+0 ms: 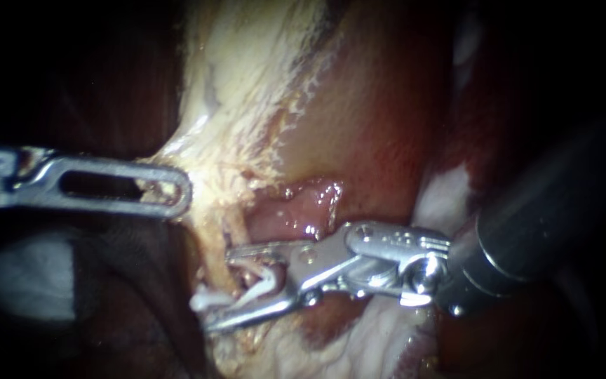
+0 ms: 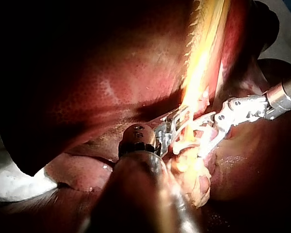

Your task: Clipping third clip left tube

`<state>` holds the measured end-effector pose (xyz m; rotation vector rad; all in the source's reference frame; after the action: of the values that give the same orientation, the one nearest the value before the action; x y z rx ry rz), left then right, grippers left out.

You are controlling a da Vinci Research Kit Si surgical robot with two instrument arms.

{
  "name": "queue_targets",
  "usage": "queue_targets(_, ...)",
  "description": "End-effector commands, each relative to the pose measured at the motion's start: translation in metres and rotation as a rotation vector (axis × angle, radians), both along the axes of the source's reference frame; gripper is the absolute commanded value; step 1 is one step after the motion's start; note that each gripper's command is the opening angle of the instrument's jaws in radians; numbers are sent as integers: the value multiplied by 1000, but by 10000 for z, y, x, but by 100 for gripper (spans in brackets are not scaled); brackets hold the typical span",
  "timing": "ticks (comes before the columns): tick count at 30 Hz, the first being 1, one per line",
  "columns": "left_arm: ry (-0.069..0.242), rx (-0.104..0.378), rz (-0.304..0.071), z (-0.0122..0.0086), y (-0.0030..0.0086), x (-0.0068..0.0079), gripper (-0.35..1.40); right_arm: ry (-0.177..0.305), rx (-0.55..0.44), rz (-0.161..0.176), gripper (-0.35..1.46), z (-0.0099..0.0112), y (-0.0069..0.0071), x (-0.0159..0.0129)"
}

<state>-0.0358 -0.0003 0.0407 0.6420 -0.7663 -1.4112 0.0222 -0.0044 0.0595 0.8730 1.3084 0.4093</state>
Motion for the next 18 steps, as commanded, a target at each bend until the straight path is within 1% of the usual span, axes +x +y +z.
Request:
queue_targets(1,0,0,1,0,0,0,-35,1,2,-2,60,2,-2,3)
queue_targets(7,0,0,1,1,0,0,-35,2,9,-8,60,9,-13,21)
queue_targets(9,0,0,0,1,0,-1,-35,5,8,-7,60,11,-14,26)
queue_targets(12,0,0,0,1,0,-1,-35,16,16,2,60,11,-12,32)
queue_targets(18,0,0,0,1,0,-1,-35,35,34,21,59,2,-1,33)
